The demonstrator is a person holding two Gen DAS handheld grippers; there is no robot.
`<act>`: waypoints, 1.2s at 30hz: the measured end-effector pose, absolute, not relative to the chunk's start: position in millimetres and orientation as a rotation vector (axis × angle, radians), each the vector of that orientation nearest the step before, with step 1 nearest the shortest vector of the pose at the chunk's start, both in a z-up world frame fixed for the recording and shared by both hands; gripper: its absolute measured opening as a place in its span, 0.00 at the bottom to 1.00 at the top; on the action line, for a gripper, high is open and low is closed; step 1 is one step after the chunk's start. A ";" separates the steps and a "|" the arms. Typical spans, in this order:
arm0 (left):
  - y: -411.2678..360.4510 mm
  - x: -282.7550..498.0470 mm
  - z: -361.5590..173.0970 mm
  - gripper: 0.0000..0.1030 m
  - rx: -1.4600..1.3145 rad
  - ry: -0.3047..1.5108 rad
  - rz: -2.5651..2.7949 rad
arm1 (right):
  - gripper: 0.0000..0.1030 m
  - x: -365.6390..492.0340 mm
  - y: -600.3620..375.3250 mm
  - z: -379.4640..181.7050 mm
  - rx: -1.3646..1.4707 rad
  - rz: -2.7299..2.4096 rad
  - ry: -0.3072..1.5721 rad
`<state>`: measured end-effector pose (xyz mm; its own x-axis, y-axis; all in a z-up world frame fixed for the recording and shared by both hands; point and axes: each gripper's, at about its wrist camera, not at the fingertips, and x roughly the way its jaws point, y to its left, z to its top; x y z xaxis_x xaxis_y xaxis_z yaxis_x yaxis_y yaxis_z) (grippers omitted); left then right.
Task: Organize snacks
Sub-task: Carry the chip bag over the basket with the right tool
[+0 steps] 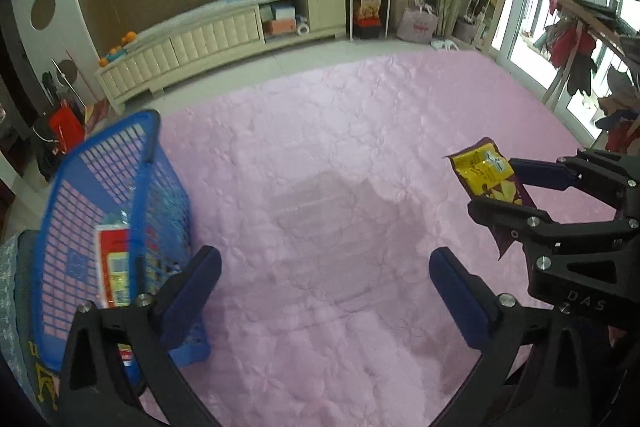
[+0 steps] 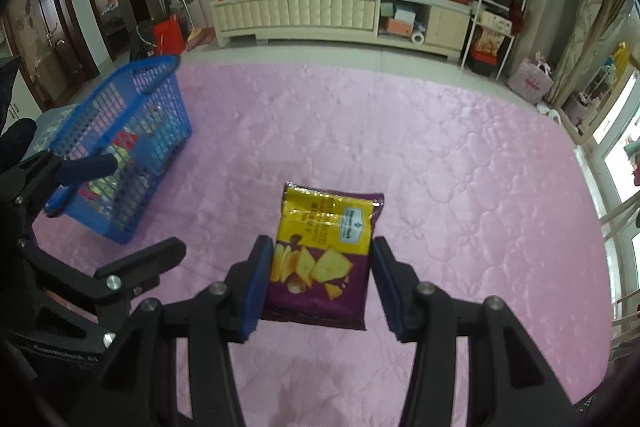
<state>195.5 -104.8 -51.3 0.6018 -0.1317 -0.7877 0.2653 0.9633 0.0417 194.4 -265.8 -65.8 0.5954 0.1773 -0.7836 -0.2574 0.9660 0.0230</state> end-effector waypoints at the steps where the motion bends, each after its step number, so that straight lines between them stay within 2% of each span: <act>1: -100.5 195.1 -46.8 1.00 0.157 0.884 -0.224 | 0.53 191.2 -265.8 -61.2 -0.098 0.254 0.889; 14: -64.5 163.3 4.3 1.00 0.119 0.772 -0.171 | 0.53 156.8 -238.8 -5.3 -0.119 0.294 0.778; 27: 20.7 141.1 50.9 1.00 0.092 0.696 -0.080 | 0.53 153.6 -174.3 33.9 -0.130 0.408 0.702; 36: 75.3 143.6 56.5 1.00 0.101 0.691 0.010 | 0.53 169.7 -109.0 40.9 -0.185 0.512 0.689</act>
<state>143.6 75.3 56.5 0.7704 0.0430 -0.6361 0.0239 0.9951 0.0962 169.7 -109.0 40.9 0.6546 0.3889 -0.6482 -0.5084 0.8611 0.0033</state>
